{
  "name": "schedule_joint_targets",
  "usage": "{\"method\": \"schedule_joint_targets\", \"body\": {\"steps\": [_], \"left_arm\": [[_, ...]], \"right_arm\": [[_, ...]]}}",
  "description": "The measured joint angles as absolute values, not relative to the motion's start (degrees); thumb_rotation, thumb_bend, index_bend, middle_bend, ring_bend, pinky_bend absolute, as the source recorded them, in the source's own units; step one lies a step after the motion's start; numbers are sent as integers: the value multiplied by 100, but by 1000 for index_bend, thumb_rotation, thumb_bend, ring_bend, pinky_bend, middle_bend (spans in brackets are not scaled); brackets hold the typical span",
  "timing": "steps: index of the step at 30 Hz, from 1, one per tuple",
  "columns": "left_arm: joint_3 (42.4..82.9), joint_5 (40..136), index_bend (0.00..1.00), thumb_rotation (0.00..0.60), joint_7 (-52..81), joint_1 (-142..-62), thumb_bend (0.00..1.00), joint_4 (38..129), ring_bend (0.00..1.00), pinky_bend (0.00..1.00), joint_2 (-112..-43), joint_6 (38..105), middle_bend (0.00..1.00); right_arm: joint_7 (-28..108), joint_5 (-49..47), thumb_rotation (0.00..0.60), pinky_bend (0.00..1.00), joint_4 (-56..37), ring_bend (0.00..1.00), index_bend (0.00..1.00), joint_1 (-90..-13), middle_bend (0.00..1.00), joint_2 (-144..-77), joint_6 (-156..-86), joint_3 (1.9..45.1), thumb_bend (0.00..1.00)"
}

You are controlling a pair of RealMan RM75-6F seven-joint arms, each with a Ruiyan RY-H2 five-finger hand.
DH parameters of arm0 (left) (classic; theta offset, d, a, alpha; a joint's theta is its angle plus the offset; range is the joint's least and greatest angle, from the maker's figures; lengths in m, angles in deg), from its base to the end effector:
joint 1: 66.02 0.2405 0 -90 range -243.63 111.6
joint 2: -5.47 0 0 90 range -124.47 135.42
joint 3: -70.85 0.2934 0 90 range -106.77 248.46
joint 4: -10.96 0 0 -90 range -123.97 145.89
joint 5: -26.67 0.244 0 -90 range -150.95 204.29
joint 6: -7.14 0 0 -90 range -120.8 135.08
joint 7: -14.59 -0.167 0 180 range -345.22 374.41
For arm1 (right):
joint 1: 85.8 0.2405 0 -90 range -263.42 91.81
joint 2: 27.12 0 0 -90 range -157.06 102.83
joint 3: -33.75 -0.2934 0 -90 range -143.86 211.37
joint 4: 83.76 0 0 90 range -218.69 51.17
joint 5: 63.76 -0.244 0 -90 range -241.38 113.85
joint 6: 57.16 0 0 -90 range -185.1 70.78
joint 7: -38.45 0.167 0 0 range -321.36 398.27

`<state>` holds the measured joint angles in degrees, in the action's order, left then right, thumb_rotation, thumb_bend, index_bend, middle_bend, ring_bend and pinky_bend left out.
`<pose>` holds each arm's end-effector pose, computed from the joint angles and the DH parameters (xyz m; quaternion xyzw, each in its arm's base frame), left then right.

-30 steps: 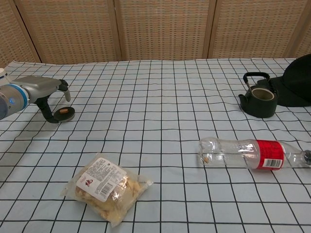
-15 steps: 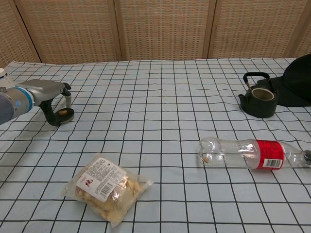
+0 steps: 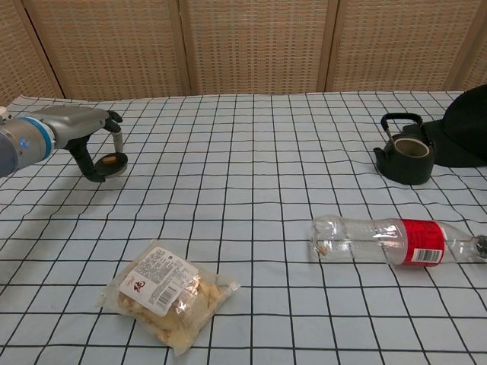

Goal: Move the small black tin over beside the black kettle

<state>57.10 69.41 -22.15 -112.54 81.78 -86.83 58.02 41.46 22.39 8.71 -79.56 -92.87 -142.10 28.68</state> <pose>-0.2215 0.4609 -0.0485 -0.7120 -0.3793 -0.2426 0.5389 -0.3448 -0.2270 0.1392 0.5769 -0.3944 0.4329 0.5695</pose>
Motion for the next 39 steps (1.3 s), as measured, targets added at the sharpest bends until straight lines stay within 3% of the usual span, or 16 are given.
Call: {"method": "schedule_joint_targets", "body": {"steps": [7, 16, 25, 39], "left_arm": [[5479, 6780, 482, 600, -2569, -11629, 288, 8736, 0, 0, -8563, 6005, 0], [5164, 6188, 480, 600, -3132, -12482, 284, 8405, 0, 0, -9169, 5920, 0], [4934, 5571, 472, 600, -3514, -13413, 283, 7074, 0, 0, -10152, 5537, 0], [4715, 5191, 421, 600, -3548, -14587, 261, 4233, 0, 0, -11763, 4321, 0]], "right_arm": [[4175, 2266, 600, 0, 874, 0, 0, -7941, 0, -9277, -14170, 2888, 186], [4115, 2222, 600, 0, 812, 0, 0, -7881, 0, -9320, -14014, 2912, 186], [4075, 2103, 600, 0, 721, 0, 0, -7869, 0, -9365, -14030, 2833, 186], [4137, 1906, 600, 0, 607, 0, 0, -7864, 0, -9375, -13998, 2737, 186]]}}
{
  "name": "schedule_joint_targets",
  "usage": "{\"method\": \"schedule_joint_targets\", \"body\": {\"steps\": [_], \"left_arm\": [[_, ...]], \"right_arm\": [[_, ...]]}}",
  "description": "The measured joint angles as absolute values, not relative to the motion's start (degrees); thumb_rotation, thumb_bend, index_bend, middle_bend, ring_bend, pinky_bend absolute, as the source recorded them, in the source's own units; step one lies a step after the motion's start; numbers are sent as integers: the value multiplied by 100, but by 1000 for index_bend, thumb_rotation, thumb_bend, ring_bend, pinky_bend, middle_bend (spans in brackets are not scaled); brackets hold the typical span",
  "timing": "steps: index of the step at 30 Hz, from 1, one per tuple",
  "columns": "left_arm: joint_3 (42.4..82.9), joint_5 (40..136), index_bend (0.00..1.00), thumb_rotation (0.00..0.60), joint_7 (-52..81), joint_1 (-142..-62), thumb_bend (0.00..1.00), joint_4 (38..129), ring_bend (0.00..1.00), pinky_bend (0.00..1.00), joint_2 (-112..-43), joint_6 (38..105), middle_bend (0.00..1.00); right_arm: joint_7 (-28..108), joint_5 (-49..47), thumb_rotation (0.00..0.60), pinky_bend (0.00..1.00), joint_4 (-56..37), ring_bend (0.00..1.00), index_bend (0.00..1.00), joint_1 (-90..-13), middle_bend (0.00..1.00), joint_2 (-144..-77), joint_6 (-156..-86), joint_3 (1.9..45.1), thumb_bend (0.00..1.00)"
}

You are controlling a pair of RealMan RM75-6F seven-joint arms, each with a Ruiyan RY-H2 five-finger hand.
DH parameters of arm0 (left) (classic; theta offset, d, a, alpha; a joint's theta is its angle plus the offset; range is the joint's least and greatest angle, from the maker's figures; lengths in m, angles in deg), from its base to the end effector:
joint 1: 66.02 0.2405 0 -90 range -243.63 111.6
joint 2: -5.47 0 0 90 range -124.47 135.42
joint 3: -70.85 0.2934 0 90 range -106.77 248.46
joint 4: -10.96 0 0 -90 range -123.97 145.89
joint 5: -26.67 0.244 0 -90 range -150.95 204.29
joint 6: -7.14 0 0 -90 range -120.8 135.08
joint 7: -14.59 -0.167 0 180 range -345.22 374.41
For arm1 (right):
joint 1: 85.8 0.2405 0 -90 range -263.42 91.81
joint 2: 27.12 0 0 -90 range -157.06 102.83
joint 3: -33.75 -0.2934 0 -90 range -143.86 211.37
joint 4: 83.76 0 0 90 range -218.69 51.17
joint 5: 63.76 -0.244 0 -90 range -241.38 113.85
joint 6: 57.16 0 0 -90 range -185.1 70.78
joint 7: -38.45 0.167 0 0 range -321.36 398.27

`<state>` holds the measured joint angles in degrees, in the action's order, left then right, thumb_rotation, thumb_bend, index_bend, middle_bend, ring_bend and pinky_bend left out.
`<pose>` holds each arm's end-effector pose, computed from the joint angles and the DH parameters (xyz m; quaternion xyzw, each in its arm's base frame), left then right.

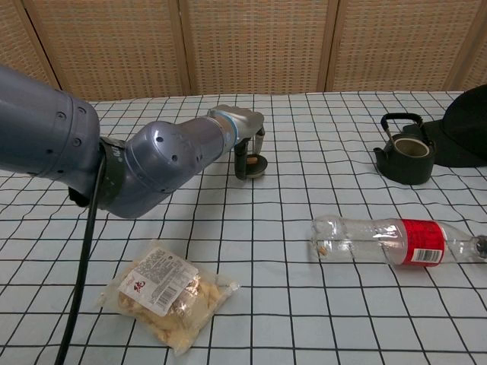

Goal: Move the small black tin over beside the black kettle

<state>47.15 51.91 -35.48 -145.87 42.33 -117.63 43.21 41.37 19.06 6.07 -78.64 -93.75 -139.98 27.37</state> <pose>-0.0030 0.5116 -0.2007 -0.7762 -0.3262 -0.2400 0.4832 -0.3592 -0.2394 0.1406 0.5684 -0.3986 0.4160 0.5873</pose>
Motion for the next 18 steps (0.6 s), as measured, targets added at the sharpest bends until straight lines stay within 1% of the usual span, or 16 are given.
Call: {"method": "schedule_joint_targets", "body": {"steps": [1, 4, 5, 6, 10, 13, 18], "left_arm": [[4697, 5223, 392, 600, -3483, -14635, 248, 4110, 0, 0, -11831, 4254, 0], [4648, 5387, 158, 600, -3224, -14730, 180, 3830, 0, 0, -11972, 4129, 0], [4630, 5458, 66, 600, -3110, -14746, 157, 3771, 0, 0, -11998, 4100, 0], [4618, 5515, 11, 600, -3024, -14752, 140, 3737, 0, 0, -12012, 4078, 0], [4556, 5732, 0, 600, -2673, -14715, 131, 3694, 0, 0, -11991, 4010, 0], [4499, 5857, 0, 600, -2433, -14626, 130, 3856, 0, 0, -11872, 4062, 0], [4461, 6086, 0, 600, -2114, -14331, 130, 4550, 0, 0, -11458, 4344, 0]], "right_arm": [[4146, 1891, 600, 0, 599, 0, 0, -7864, 0, -9377, -13995, 2730, 186], [4158, 1860, 600, 0, 561, 0, 0, -7860, 0, -9385, -13976, 2718, 186], [4156, 1859, 600, 0, 555, 0, 0, -7856, 0, -9391, -13964, 2721, 186], [4152, 1862, 600, 0, 555, 0, 0, -7854, 0, -9394, -13960, 2725, 186], [4112, 1905, 600, 0, 556, 0, 0, -7858, 0, -9402, -14003, 2734, 186], [4087, 1941, 600, 0, 567, 0, 0, -7872, 0, -9409, -14053, 2737, 185], [4038, 1990, 600, 0, 590, 0, 0, -7874, 0, -9417, -14059, 2767, 186]]}}
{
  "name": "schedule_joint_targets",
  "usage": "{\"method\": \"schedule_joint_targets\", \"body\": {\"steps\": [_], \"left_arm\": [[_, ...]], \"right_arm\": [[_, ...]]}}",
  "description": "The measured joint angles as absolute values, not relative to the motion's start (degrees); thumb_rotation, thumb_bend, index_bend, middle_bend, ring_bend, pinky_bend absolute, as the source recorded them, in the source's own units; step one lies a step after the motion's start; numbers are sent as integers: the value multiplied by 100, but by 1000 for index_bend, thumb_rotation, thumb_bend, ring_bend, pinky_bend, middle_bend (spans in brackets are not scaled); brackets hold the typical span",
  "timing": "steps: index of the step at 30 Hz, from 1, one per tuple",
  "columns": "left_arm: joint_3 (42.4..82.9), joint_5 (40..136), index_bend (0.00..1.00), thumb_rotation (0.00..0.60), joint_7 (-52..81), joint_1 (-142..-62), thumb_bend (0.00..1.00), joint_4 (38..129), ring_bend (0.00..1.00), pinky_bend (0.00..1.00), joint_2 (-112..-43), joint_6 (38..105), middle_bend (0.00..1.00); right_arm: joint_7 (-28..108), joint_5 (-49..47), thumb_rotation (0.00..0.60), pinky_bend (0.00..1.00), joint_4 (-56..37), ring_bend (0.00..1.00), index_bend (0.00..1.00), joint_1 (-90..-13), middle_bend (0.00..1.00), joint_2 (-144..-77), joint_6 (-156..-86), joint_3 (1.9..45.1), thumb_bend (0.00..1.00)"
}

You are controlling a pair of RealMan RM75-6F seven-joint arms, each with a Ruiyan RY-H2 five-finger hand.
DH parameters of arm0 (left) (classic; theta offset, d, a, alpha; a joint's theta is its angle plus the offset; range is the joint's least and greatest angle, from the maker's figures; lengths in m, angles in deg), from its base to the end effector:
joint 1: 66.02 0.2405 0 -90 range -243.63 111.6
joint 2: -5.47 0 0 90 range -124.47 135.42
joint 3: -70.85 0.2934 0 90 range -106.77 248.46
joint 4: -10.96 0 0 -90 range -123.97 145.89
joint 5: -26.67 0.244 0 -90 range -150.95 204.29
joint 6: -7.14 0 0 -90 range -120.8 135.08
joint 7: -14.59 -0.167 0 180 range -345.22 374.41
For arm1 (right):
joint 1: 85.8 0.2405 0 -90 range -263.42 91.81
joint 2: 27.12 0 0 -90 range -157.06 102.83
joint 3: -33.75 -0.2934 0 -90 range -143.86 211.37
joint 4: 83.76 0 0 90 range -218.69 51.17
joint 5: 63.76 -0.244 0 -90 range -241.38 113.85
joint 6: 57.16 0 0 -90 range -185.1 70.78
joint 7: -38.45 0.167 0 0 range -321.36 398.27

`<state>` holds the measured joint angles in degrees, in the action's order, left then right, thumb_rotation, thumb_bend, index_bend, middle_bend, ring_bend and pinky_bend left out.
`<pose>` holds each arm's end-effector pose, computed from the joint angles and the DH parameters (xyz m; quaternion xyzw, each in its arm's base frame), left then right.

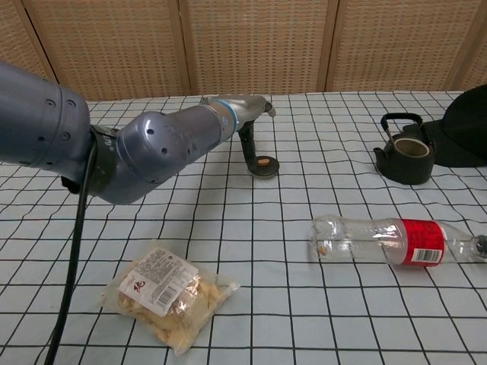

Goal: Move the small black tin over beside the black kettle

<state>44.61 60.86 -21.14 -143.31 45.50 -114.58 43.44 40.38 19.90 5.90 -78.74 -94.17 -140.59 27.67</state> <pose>-0.0001 0.5230 -0.1789 -0.7423 -0.3767 -0.3149 0.4560 -0.3572 -0.2375 0.1379 0.5744 -0.3905 0.4151 0.5876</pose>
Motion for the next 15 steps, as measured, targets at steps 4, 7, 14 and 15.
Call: {"method": "schedule_joint_targets", "body": {"steps": [4, 7, 14, 15], "left_arm": [[4529, 6365, 0, 600, -1916, -13910, 131, 5572, 0, 0, -10923, 4779, 0], [4675, 6633, 0, 600, -1819, -13454, 131, 6638, 0, 0, -10378, 5256, 0], [5452, 7409, 0, 600, -1593, -11771, 131, 9671, 0, 0, -8470, 6798, 0], [5540, 7497, 0, 600, -1559, -11600, 131, 9860, 0, 0, -8295, 6959, 0]], "right_arm": [[3961, 2043, 600, 0, 610, 0, 0, -7869, 0, -9441, -14060, 2799, 186], [3879, 2084, 600, 0, 612, 0, 0, -7861, 0, -9481, -14062, 2823, 186], [3704, 1956, 600, 0, 605, 0, 0, -7815, 0, -9564, -13960, 2792, 186], [3691, 1942, 600, 0, 605, 0, 0, -7810, 0, -9573, -13959, 2780, 186]]}}
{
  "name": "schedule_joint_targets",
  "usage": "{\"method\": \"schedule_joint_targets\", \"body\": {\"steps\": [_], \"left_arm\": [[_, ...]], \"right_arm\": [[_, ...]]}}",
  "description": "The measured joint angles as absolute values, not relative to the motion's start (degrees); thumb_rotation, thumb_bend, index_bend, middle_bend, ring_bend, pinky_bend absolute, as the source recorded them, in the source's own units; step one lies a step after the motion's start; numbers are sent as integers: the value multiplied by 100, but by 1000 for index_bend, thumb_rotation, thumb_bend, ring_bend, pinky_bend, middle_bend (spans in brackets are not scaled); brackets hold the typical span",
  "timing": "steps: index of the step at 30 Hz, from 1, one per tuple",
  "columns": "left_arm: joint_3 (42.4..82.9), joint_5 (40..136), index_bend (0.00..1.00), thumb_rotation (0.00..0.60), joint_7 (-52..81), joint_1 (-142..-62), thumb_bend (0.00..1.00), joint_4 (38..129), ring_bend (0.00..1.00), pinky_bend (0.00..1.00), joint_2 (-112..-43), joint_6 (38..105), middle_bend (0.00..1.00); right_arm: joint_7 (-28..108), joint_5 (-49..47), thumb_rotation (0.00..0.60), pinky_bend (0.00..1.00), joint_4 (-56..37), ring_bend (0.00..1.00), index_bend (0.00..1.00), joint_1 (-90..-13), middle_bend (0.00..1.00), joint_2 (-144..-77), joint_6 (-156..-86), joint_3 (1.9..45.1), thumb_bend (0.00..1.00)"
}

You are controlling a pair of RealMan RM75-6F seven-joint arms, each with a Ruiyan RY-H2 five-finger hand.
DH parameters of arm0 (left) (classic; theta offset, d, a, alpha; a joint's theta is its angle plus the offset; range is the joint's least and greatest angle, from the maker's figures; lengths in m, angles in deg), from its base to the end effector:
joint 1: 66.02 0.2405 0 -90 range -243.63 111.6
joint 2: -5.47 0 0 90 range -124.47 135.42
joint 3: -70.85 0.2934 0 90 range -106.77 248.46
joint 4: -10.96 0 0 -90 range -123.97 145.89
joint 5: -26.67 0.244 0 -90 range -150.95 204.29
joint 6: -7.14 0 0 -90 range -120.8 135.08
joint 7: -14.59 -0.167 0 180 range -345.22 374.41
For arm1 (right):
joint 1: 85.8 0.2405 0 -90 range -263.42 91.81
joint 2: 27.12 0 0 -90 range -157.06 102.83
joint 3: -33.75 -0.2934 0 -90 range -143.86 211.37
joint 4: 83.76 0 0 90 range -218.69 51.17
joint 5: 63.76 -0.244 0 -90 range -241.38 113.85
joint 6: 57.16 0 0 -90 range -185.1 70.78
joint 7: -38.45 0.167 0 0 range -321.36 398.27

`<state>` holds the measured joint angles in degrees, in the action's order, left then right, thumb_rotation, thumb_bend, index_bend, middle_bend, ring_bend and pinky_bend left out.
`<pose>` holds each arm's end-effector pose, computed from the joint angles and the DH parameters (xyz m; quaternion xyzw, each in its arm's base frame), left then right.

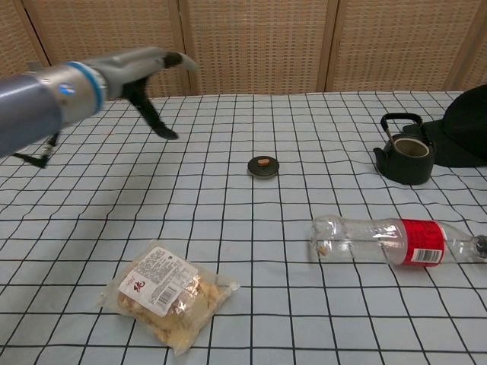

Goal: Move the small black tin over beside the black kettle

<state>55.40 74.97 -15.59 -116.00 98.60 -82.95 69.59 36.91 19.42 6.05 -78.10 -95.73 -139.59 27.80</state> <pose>-0.1190 0.4387 -0.0242 -0.6905 -0.3710 -0.3913 0.4822 -0.3535 -0.2406 0.1246 0.5849 -0.3869 0.4013 0.5892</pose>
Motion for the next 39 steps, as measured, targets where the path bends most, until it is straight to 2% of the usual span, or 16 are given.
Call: {"method": "schedule_joint_targets", "body": {"steps": [3, 8, 13, 19, 25, 31, 39], "left_arm": [[6003, 8060, 0, 600, -1336, -10767, 130, 10512, 0, 0, -7567, 7775, 0], [6718, 9023, 0, 600, -860, -9681, 130, 10871, 0, 0, -7026, 8921, 0], [7132, 9472, 0, 600, -427, -9056, 130, 10934, 0, 0, -6785, 9388, 0], [7124, 9688, 0, 600, -24, -8829, 131, 11019, 0, 0, -6495, 9425, 0], [6964, 9819, 0, 600, 303, -8683, 131, 10959, 0, 0, -6369, 9389, 0], [6884, 9897, 0, 600, 508, -8643, 131, 10938, 0, 0, -6302, 9151, 0], [6809, 10025, 0, 600, 770, -8600, 130, 10898, 0, 0, -6228, 8921, 0]], "right_arm": [[3669, 1921, 600, 0, 563, 0, 0, -7774, 0, -9616, -13952, 2736, 185], [3606, 1882, 600, 0, 592, 0, 2, -7575, 0, -9711, -13881, 2555, 185], [3178, 1969, 600, 0, 886, 0, 50, -7322, 0, -9757, -13749, 2445, 184], [2108, 1882, 600, 0, 1548, 0, 115, -6756, 0, -9936, -13232, 2232, 224], [994, 1064, 600, 0, 1746, 0, 141, -5795, 0, -10636, -12426, 1853, 267], [135, -175, 600, 0, 1385, 0, 186, -4860, 0, -11535, -11876, 1472, 311], [-384, -1310, 600, 0, 120, 0, 252, -3922, 0, -12478, -11453, 1175, 356]]}}
